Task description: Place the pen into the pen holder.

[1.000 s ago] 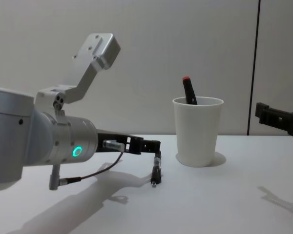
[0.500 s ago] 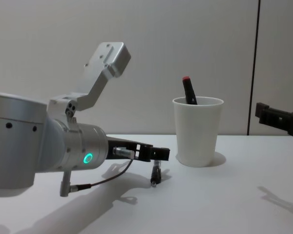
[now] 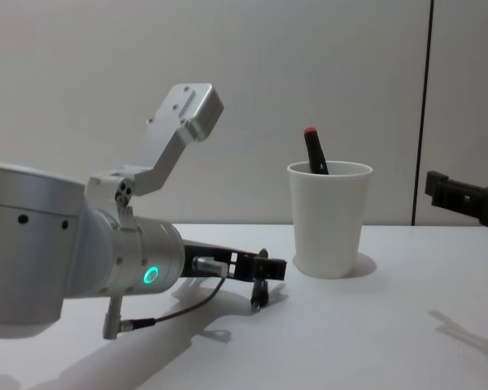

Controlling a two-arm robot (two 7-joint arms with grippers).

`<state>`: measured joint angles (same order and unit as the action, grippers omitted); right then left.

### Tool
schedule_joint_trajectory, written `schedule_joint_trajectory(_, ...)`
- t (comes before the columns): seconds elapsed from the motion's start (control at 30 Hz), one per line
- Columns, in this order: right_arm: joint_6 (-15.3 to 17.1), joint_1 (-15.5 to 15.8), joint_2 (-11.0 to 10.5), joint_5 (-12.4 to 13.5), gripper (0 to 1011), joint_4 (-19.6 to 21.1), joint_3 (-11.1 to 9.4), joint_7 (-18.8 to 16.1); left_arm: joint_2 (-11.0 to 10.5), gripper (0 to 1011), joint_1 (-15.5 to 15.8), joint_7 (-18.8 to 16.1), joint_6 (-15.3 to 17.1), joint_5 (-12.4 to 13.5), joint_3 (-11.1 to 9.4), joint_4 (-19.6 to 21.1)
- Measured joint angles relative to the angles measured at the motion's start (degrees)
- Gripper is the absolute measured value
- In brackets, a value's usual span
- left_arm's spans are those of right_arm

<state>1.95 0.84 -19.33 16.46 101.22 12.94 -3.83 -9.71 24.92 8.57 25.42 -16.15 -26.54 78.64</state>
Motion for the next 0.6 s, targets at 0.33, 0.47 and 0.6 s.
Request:
schedule_joint_trajectory(0.33, 0.0, 0.0, 0.0, 0.0, 1001, 0.0, 0.0, 0.0, 0.28, 1003, -0.39, 0.43, 0.36, 0.08, 0.41, -0.59)
schedule_joint_trajectory(0.47, 0.0, 0.0, 0.0, 0.0, 1001, 0.0, 0.0, 0.0, 0.41, 1003, -0.57, 0.58, 0.36, 0.14, 0.62, -0.74)
schedule_joint_trajectory(0.6, 0.0, 0.0, 0.0, 0.0, 1001, 0.0, 0.0, 0.0, 0.48, 1003, -0.66, 0.66, 0.35, 0.17, 0.76, -0.8)
